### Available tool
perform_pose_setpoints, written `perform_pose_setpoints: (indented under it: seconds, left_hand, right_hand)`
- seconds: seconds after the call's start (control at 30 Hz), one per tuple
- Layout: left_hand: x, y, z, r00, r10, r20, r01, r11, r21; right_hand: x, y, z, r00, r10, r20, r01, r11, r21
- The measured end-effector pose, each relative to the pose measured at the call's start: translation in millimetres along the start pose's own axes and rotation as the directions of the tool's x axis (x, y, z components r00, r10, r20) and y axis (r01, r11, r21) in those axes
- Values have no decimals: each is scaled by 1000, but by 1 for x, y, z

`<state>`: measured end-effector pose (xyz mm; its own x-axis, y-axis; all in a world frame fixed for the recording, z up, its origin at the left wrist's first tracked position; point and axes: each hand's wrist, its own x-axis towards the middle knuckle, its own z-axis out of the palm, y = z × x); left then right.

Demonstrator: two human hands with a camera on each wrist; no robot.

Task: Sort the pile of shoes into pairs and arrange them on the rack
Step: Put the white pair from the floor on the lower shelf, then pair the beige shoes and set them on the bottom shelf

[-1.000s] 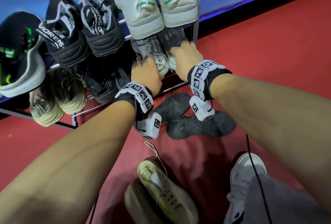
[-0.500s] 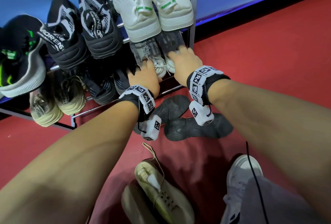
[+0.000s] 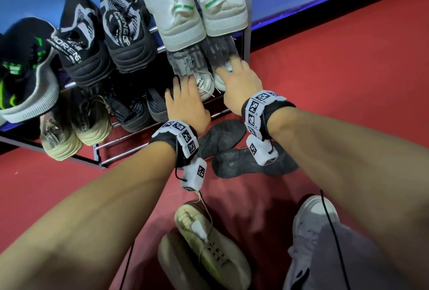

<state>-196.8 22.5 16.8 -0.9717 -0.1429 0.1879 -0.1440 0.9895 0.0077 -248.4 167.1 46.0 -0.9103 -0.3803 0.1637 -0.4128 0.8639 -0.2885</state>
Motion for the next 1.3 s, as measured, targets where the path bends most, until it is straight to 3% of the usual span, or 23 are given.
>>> perform_pose_setpoints:
  seconds: [0.27, 0.47, 0.63, 0.97, 1.13, 1.3]
  left_hand:
    - [1, -1, -4, 997, -4, 80, 9, 999, -52]
    - [-17, -10, -31, 988, 118, 97, -104, 984, -144]
    - [-60, -20, -42, 977, 172, 126, -142, 966, -217]
    - [-145, -69, -60, 936, -24, 350, 102, 974, -204]
    - [-180, -98, -61, 925, -64, 375, 146, 970, -194]
    - [-219, -118, -44, 835, -151, 530, 263, 954, -143]
  right_hand:
    - [-1, 3, 3, 997, -2, 83, -2, 999, 43]
    - [-28, -17, 2, 996, 24, 88, -28, 999, 44]
    - [-61, -45, -12, 985, -11, 174, 15, 1000, -22]
    - [-117, -107, -30, 935, -23, 354, 49, 997, -65]
    - [-137, -135, -14, 895, -22, 445, 38, 999, -28]
    - [-164, -150, 25, 823, -34, 567, 51, 999, -14]
